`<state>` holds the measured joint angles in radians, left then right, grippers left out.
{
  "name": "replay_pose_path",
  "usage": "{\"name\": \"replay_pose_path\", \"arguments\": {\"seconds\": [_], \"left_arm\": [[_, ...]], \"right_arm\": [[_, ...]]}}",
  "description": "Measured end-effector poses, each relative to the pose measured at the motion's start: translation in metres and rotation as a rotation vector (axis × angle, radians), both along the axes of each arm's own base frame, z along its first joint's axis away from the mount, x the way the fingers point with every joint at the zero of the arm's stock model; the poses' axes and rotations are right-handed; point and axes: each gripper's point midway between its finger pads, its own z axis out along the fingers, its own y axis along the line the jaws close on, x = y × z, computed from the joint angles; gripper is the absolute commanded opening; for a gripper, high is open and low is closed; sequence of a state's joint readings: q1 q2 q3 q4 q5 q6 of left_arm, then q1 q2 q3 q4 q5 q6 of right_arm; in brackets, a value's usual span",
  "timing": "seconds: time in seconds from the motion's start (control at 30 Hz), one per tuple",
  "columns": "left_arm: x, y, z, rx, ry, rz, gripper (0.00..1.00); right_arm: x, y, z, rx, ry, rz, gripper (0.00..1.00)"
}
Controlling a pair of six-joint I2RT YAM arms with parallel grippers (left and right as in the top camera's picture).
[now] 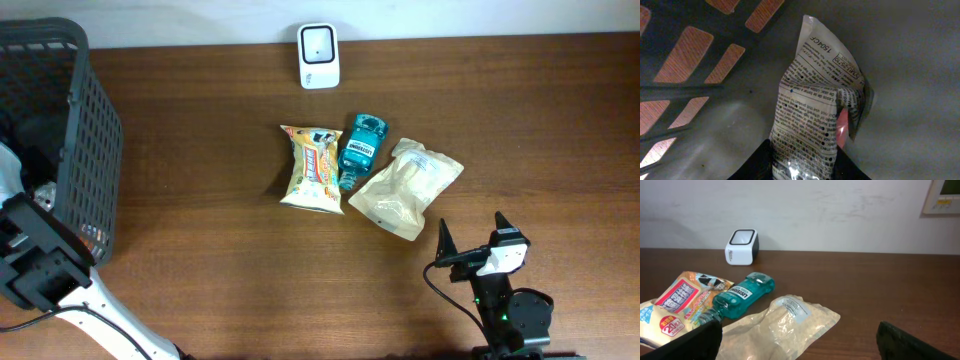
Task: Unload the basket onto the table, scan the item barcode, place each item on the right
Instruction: 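Lower the left gripper into the basket onto the white printed packet, then close the left gripper on the white printed packet and lift it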
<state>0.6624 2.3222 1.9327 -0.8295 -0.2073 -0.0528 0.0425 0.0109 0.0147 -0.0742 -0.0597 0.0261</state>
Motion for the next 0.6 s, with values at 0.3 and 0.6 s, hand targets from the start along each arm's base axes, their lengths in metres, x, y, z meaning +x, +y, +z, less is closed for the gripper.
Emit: {"name": "replay_pose_path", "arguments": {"seconds": [0.3, 0.6], "left_arm": [[-0.001, -0.001, 0.019, 0.015, -0.021, -0.002, 0.2], [-0.002, -0.001, 0.105, 0.116, -0.151, -0.001, 0.2]], "right_arm": [[0.0, 0.0, 0.0, 0.001, 0.0, 0.0, 0.98], [0.0, 0.0, 0.0, 0.0, 0.0, 0.0, 0.98]]}}
